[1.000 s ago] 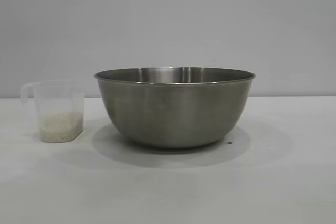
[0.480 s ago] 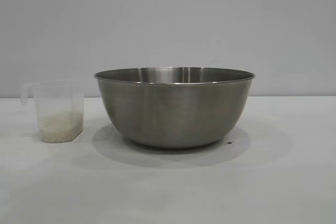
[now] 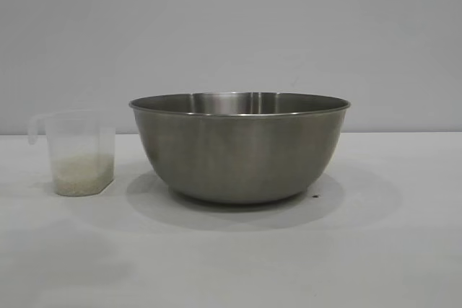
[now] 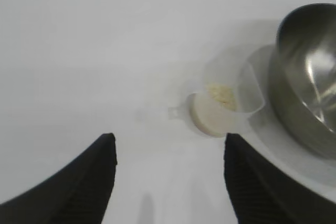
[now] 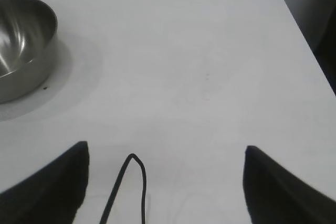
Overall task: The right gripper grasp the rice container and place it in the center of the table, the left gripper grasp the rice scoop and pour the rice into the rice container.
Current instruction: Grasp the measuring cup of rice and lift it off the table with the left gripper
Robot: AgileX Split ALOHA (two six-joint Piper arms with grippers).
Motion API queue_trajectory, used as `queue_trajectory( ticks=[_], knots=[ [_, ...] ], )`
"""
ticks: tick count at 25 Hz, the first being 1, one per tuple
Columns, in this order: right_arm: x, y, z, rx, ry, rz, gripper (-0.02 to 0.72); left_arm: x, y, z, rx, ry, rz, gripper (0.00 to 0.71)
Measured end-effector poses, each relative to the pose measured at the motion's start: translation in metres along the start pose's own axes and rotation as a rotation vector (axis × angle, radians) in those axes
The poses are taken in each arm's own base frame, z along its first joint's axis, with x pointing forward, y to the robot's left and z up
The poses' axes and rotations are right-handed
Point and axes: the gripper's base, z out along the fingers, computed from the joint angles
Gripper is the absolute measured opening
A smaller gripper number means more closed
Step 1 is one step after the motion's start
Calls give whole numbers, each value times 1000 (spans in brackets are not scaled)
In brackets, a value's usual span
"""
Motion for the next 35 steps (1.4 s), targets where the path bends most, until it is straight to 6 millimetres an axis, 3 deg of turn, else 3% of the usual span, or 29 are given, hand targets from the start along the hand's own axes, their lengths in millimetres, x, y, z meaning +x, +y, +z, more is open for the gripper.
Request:
queue_trajectory(
  ticks=[5,13,16,19,22,26,30,35],
  knots=[
    [0,0,0,0,0,0,538,0,2,0,-17,-8,-55,429],
    [0,0,0,0,0,0,538,1,-3,0,28,11,-535,429],
    [0,0,0,0,0,0,538,2,-15,-1,158,61,-567,429],
    [0,0,0,0,0,0,538,4,-33,-6,356,120,-474,429],
    [0,0,0,0,0,0,538,10,-62,-25,722,245,-356,429],
    [0,0,0,0,0,0,538,24,-77,-51,1010,431,-160,429],
    [0,0,0,0,0,0,538,26,-70,-56,951,597,118,429],
    [0,0,0,0,0,0,538,1,-57,-52,762,597,334,429]
  ],
)
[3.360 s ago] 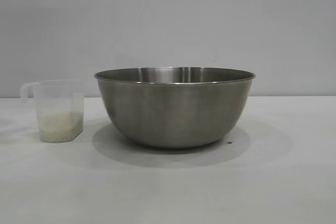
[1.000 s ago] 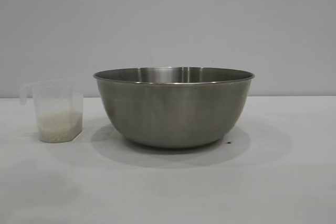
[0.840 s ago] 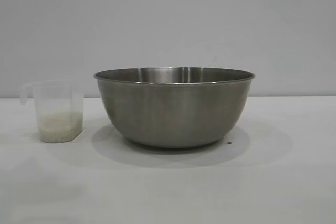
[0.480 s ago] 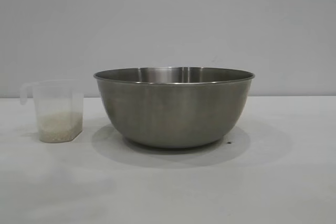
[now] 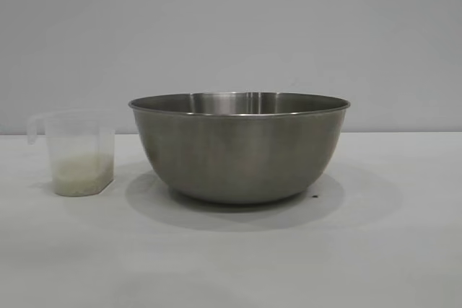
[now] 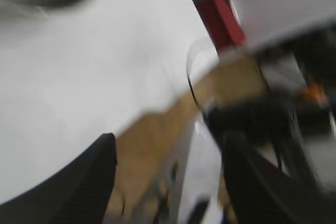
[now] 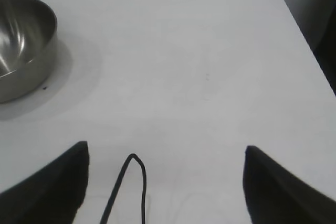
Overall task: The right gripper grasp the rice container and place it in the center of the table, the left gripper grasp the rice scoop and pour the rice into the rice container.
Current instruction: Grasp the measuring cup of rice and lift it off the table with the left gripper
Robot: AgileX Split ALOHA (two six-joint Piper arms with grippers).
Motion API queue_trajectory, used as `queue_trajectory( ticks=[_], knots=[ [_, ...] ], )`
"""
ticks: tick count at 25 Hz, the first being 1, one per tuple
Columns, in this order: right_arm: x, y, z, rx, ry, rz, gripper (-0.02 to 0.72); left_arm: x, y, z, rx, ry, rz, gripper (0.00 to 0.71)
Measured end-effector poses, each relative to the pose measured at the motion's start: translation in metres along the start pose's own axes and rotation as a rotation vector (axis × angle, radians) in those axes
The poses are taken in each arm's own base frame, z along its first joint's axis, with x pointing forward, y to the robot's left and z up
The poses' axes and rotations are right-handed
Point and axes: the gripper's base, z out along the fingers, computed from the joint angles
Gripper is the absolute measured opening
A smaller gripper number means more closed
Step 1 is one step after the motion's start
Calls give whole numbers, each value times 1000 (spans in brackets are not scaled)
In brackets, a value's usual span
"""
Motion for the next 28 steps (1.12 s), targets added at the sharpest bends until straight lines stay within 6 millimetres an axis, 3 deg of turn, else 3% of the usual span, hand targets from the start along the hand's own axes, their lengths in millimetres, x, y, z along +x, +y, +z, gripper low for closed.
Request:
queue_trajectory(
  ticks=[7,8,10,11,16,28],
  knots=[
    [0,0,0,0,0,0,538,-20,35,-19,-439,-116,40,429],
    [0,0,0,0,0,0,538,-24,38,-21,-482,-158,35,379],
    [0,0,0,0,0,0,538,-31,43,-26,-553,-239,34,374],
    [0,0,0,0,0,0,538,-34,45,-28,-587,-286,28,324],
    [0,0,0,0,0,0,538,-48,53,-41,-702,-512,-24,322],
    [0,0,0,0,0,0,538,-24,77,-37,-931,-788,-167,322]
  ],
)
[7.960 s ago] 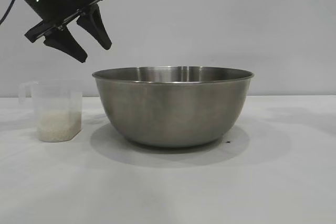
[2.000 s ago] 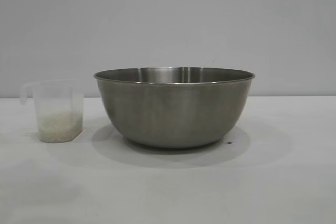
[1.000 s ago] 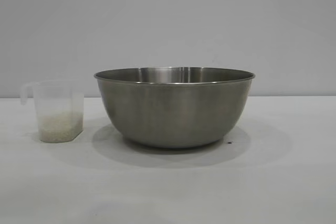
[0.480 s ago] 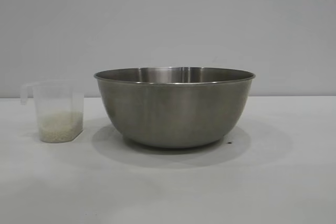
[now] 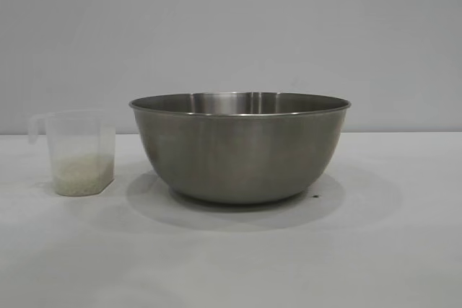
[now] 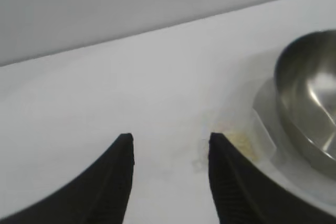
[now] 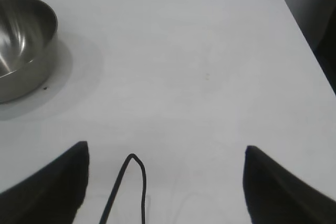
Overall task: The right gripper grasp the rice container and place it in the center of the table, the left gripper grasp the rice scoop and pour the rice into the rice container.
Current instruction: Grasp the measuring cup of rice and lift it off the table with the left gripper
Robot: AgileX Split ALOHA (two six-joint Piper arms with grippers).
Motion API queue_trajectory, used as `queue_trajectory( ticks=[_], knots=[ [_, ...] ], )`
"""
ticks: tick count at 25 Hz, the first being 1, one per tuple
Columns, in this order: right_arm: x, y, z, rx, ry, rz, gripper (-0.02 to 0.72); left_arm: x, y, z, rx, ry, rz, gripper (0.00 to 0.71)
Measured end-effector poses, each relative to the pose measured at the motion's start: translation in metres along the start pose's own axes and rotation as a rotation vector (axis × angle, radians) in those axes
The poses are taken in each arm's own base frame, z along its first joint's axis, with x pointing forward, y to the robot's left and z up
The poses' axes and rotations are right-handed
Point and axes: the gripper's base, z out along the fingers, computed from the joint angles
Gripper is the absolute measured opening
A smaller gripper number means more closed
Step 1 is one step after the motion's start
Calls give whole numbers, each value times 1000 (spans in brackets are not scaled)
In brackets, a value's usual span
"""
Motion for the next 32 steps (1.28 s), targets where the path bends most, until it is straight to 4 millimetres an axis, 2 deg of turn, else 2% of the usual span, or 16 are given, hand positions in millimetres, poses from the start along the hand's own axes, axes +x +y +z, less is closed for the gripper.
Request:
queue_trajectory(
  ticks=[5,12,16,26,29,30,32],
  knots=[
    [0,0,0,0,0,0,538,14,-2,-1,-19,-35,-51,322],
    [0,0,0,0,0,0,538,51,-27,-3,98,-86,-13,322],
    [0,0,0,0,0,0,538,73,-37,-1,139,-39,27,322],
    [0,0,0,0,0,0,538,111,-53,23,216,-51,98,322],
    [0,0,0,0,0,0,538,134,-56,34,218,58,127,322],
    [0,0,0,0,0,0,538,139,-57,37,218,84,135,279],
    [0,0,0,0,0,0,538,151,-58,42,221,139,155,272]
  ],
)
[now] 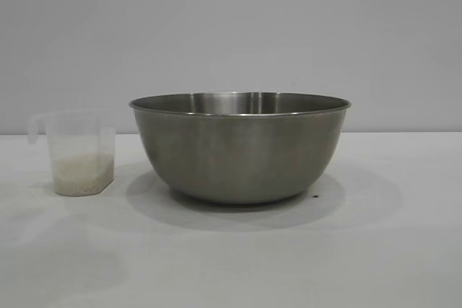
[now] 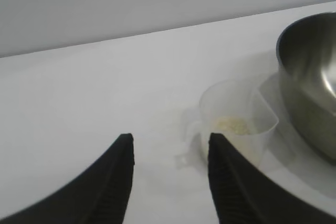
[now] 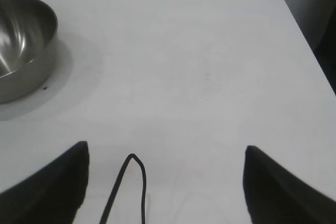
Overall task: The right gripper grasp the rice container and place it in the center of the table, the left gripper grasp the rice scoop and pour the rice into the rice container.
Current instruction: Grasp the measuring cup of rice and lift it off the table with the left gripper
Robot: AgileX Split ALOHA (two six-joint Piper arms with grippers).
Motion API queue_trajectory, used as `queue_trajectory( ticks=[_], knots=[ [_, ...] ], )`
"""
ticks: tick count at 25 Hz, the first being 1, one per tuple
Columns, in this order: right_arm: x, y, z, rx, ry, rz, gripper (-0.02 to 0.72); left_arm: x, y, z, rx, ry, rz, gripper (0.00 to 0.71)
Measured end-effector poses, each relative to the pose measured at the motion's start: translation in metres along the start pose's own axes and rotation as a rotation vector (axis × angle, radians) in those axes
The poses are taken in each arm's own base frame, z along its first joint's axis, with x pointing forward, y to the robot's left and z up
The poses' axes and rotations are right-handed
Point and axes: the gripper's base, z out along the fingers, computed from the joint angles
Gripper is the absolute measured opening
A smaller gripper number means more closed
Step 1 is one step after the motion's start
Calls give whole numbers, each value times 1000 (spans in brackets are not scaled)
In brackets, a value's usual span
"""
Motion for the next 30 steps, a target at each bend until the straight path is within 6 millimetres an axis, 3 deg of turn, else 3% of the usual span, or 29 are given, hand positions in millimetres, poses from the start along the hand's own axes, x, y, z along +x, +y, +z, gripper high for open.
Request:
queue_trajectory(
  ticks=[3,14,30],
  knots=[
    [0,0,0,0,0,0,538,5,-3,7,18,27,-8,223],
    [0,0,0,0,0,0,538,-2,-9,41,11,-3,-21,225],
    [0,0,0,0,0,0,538,-13,-7,64,-60,-55,-65,225]
  ],
)
